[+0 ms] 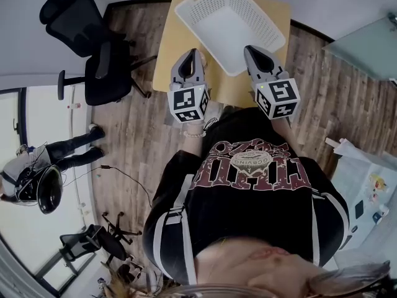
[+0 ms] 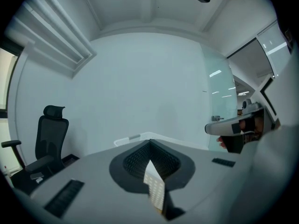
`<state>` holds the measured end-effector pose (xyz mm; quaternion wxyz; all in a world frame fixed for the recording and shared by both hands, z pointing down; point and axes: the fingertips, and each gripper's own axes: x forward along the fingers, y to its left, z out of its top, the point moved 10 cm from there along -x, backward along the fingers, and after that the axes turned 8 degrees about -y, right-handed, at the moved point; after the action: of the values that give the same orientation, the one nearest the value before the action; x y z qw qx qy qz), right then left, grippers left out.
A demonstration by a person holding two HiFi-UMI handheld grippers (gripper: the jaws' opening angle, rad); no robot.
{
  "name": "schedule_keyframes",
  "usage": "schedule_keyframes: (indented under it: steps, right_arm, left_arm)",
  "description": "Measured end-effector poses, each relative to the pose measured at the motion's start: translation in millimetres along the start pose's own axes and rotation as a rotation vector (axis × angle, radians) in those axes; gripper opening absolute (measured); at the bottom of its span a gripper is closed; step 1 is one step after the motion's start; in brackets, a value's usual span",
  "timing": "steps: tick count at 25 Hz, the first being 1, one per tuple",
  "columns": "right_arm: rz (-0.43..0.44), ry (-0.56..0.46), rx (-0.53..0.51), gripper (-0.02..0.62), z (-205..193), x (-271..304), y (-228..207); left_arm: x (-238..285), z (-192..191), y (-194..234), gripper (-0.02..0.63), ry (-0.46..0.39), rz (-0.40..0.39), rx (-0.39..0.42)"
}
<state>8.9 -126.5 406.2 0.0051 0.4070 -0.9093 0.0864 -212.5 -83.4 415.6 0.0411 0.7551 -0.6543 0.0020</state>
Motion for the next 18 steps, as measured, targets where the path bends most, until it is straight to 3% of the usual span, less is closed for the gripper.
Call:
schedule_keyframes:
  steps: [18]
  right_arm:
    - [0.012, -0.018, -0.02, 0.017, 3, 10, 2]
  left_arm:
    - [19, 10, -28, 0.048, 0.02, -0.137, -0.026]
